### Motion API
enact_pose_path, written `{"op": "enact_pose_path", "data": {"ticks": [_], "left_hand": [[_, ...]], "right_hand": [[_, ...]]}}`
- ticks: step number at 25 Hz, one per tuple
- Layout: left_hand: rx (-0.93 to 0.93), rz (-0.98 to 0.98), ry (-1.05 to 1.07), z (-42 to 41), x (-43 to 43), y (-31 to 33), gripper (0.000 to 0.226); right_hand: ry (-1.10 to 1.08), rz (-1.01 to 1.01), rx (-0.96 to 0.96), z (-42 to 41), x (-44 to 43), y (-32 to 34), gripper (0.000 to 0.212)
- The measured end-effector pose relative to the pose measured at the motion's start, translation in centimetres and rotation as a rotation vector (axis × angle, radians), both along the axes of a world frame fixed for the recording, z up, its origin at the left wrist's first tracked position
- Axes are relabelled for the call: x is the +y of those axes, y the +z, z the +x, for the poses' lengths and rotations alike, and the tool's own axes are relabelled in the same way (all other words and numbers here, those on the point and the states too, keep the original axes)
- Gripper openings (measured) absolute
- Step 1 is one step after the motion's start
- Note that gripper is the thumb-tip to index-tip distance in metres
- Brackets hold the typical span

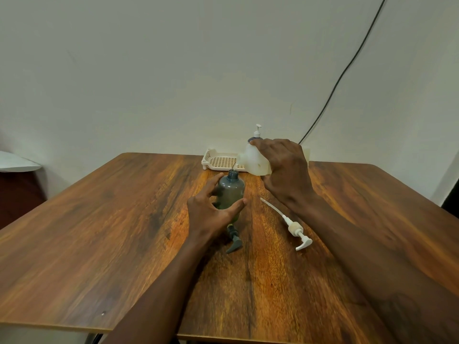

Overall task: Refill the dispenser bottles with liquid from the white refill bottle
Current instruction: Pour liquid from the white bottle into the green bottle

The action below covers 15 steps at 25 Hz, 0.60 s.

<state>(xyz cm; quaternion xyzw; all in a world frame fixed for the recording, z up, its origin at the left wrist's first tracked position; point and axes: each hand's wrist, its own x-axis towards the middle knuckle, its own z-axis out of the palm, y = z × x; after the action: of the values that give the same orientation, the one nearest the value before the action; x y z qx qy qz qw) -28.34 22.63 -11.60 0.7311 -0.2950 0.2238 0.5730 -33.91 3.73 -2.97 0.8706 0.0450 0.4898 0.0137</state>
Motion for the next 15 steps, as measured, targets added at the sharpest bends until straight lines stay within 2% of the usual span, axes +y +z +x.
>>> {"op": "enact_pose_path", "data": {"ticks": [15], "left_hand": [[0.005,0.018,0.015,0.19,0.08,-0.04,0.093]], "right_hand": [[-0.025,0.015,0.029,0.06,-0.21,-0.02,0.086]]}}
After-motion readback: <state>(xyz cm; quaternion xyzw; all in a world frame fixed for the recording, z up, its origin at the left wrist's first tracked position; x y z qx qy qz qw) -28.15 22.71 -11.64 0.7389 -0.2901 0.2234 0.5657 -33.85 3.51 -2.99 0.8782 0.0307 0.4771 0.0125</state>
